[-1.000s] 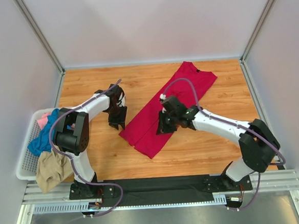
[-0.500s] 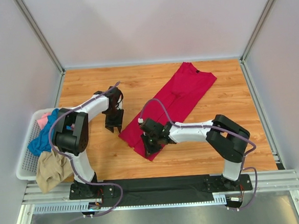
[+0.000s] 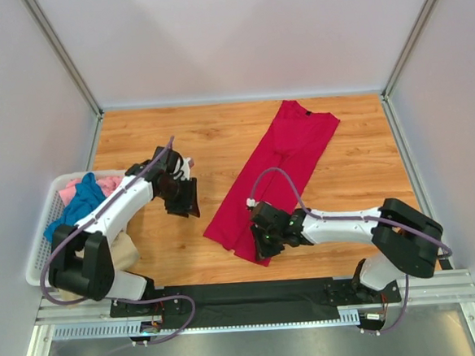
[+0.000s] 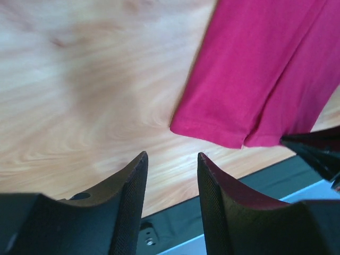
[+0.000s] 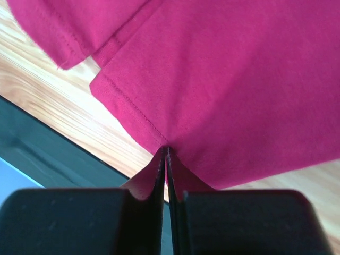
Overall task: Fold and stack the t-shirts
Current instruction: Fold the tshirt
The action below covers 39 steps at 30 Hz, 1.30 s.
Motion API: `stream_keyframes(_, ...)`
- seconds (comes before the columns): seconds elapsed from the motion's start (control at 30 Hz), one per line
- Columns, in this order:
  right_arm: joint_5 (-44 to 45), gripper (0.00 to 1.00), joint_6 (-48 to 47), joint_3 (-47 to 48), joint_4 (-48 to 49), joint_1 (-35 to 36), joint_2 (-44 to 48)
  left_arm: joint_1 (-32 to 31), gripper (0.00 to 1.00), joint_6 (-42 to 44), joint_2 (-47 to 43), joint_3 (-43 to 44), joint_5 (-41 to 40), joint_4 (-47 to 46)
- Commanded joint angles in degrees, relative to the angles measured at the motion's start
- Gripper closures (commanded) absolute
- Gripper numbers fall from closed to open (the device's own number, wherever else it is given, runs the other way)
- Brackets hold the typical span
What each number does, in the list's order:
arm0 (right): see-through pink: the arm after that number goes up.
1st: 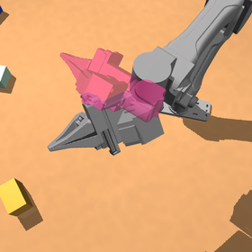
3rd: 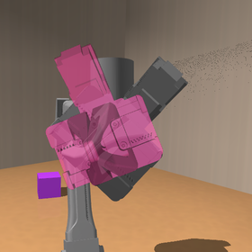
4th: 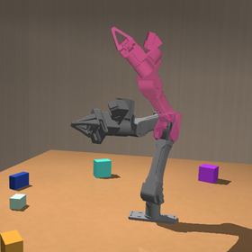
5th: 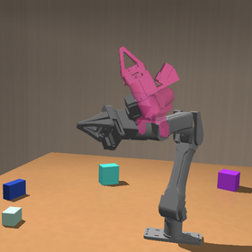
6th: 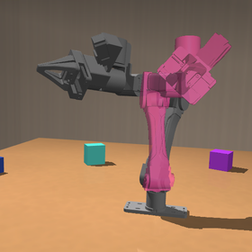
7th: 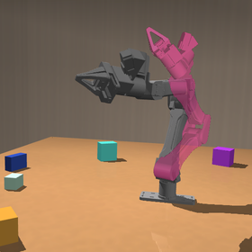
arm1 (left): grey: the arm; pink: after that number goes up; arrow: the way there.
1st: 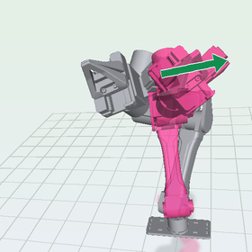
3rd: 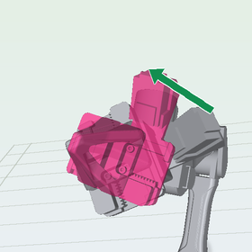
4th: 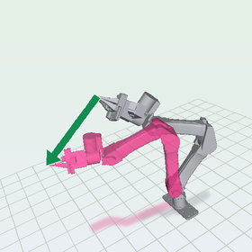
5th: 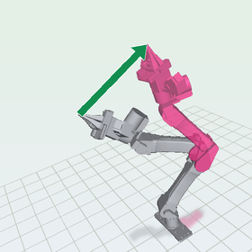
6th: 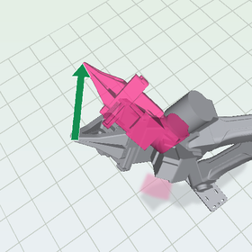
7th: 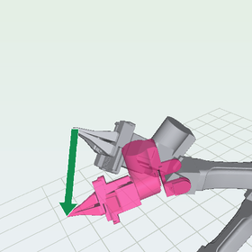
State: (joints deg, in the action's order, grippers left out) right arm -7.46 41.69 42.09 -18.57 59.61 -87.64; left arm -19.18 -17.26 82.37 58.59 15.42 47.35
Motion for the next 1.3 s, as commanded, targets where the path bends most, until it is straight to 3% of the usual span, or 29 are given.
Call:
stream_keyframes(0.0,3.9,0.94,1.4,-4.9,-6.4,0.5,5.3,-3.1,0.5,-3.7,-5.0,-5.7,6.8,-4.4)
stream_keyframes(0.17,5.8,0.85,5.8,-6.8,-12.8,0.8,18.2,-7.4,0.48,-8.6,-6.3,-11.0,6.2,-10.3)
stream_keyframes(0.3,10.1,0.68,11.8,-7.2,-16.8,0.7,25.5,-7.6,0.46,-10.3,-5.0,-15.0,10.0,-16.8)
stream_keyframes(0.4,11.2,0.64,16.4,-8.9,-17.0,0.7,27.5,-7.6,0.44,-10.7,-2.4,-15.6,12.0,-20.7)
stream_keyframes(0.7,10.7,0.61,24.2,-13.6,-9.8,0.7,24.6,-9.7,0.46,-10.7,4.9,-15.3,7.7,-21.6)
stream_keyframes(0.93,11.3,0.64,24.8,-16.3,-8.1,0.7,22.1,-12.5,0.61,-11.3,5.8,-15.5,3.8,-20.7)
stream_keyframes(1.13,12.0,0.7,25.1,-16.9,-9.9,0.8,24.6,-14.2,1.0,-11.8,7.5,-14.8,0.9,-18.8)
stream_keyframes(1.27,13.0,0.71,25.1,-16.0,-13.1,0.7,27.1,-15.4,1.0,-12.8,6.6,-14.0,-4.0,-16.1)
